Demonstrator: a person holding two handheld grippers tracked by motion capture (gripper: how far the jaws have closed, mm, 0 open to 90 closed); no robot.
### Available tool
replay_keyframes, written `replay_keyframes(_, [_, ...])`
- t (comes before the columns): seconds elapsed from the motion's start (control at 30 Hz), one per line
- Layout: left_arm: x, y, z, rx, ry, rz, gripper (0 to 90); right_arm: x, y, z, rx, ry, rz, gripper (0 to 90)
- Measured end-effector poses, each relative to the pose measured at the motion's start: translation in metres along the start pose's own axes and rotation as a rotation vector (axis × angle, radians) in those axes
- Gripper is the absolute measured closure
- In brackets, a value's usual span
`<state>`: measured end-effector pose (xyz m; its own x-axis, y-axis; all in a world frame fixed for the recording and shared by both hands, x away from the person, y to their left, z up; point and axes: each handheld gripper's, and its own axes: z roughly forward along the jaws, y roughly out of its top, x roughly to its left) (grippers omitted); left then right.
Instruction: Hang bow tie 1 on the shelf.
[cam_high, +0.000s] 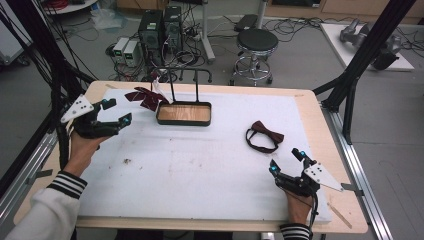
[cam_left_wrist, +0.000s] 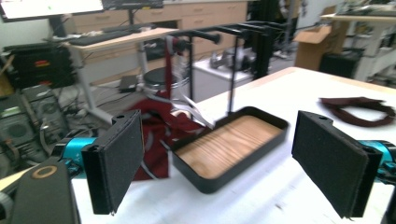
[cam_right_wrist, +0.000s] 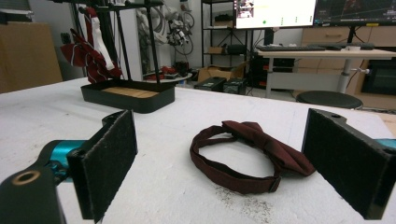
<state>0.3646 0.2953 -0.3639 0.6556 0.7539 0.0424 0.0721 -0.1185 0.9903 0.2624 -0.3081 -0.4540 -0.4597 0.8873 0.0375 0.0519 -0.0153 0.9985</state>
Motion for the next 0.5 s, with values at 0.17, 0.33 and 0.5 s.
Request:
replay_keyframes(0.17, [-0.014,-0.019,-0.015,-0.036,-0.005,-0.011,17.3,0.0,0.0,0.0,-0.001,0.0,0.003,9.7])
replay_keyframes(0.33, [-0.025,-0.033,-0.026,-0.081,-0.002,-0.034,17.3,0.0,0.0,0.0,-0.002,-0.001,0.001,9.7])
replay_keyframes(0.5, [-0.031,-0.045,-0.031,-0.078,0.0,-0.024,17.3,0.0,0.0,0.0,-0.001,0.001,0.001,9.6])
